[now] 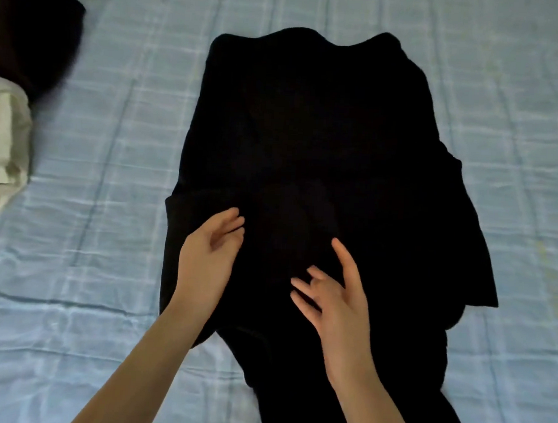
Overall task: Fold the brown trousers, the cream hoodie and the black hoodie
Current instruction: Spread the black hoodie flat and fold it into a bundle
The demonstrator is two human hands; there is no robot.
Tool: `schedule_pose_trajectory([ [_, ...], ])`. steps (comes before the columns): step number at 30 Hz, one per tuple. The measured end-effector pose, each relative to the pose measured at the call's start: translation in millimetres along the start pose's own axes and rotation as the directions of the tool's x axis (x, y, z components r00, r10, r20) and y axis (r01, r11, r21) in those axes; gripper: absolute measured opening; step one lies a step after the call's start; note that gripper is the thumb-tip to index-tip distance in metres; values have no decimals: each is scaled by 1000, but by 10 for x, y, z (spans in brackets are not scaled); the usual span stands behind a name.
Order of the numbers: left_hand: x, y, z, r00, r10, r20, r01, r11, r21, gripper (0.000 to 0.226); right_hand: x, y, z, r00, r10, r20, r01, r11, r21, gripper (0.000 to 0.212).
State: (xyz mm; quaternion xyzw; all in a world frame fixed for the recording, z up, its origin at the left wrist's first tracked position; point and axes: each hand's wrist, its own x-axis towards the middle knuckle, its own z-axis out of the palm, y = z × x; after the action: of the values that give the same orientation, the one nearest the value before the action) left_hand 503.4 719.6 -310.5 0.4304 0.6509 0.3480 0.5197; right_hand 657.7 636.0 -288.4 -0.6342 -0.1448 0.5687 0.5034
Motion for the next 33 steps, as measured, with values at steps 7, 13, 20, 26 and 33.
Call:
schedule_pose_trajectory([
  [7,-57,-60,494,760,531,374,-646,555,524,58,428,-191,-527,831,-555,38,346,462,-817,49],
  [13,95,-394,818,776,403,486,-621,351,700,66,1169,-13,-721,880,-337,335,300,-152,-942,51],
  [20,-200,-167,190,931,104,-351,-109,994,6,32,976,-92,-919,851,-332,408,430,-9,-903,51],
  [26,-544,-119,-81,705,242,-667,-79,961,265,52,889,-256,-1008,831,-331,447,474,0,-880,52],
  [33,23,-540,152,900,346,265,-340,176,924,57,1415,-476,-1256,756,-354,550,412,-397,-820,54],
])
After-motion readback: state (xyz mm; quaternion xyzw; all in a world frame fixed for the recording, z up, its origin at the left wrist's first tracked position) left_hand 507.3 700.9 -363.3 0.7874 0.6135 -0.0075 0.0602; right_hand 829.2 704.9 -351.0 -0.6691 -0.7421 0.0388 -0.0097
